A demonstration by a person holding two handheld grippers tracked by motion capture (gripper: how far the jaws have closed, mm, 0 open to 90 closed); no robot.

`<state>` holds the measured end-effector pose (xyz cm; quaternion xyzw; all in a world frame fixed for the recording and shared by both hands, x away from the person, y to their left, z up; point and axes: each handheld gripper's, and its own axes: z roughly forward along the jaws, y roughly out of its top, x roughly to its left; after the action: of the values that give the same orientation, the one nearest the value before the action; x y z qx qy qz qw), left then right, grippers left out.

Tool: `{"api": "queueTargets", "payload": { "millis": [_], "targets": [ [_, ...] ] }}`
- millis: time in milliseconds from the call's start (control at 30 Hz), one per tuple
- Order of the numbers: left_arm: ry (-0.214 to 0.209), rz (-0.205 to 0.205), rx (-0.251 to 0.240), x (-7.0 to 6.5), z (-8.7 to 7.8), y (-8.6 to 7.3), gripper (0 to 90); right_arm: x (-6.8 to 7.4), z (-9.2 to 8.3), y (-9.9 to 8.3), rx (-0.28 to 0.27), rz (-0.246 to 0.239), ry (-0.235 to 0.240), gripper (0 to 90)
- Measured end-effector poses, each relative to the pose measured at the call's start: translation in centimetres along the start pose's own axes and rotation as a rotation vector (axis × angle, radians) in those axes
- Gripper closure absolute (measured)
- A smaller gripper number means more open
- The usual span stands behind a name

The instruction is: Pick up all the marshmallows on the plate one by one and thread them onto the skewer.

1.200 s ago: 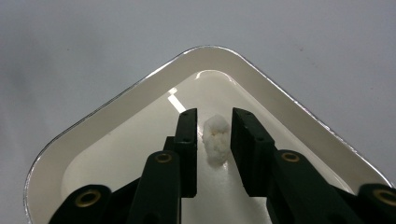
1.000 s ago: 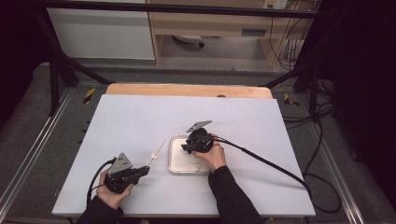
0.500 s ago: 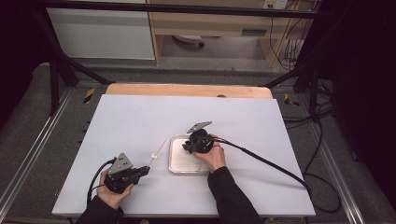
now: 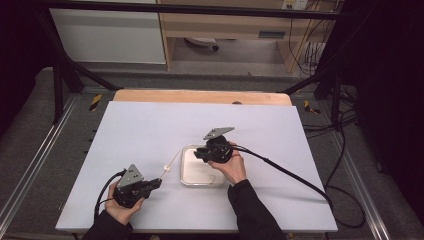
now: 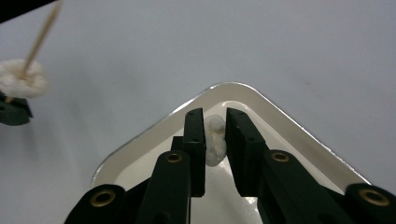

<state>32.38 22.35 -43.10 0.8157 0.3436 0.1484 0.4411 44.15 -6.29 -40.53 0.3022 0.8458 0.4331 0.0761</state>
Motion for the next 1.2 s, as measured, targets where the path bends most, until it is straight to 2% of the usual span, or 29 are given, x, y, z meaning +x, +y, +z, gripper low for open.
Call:
{"api": "queueTargets", "payload": {
  "millis": [167,300,500,733,967,1200],
  "targets": [
    [-0.014,0.006,-0.016,-0.2,0.0,0.1,88.4,0.6,-1.7,0.8,-0.059,0.009,0.041,78.8],
    [-0.024,0.016,-0.028,-0.5,0.1,0.2,88.4,0.8,-3.3,1.6,-0.13,0.029,0.076,78.8],
    [-0.038,0.033,-0.041,-0.9,0.2,0.3,88.4,1.2,-5.0,2.3,-0.216,0.059,0.161,78.8],
    [-0.041,0.046,-0.055,-1.3,0.2,0.5,88.4,1.6,-5.4,2.4,-0.252,0.083,0.231,78.8],
    [-0.04,0.054,-0.072,-1.6,0.2,0.6,88.4,1.7,-5.3,2.4,-0.264,0.102,0.277,78.9],
    [-0.038,0.059,-0.083,-1.6,0.1,0.7,88.4,1.8,-5.0,2.3,-0.267,0.107,0.294,78.9]
  ]
}}
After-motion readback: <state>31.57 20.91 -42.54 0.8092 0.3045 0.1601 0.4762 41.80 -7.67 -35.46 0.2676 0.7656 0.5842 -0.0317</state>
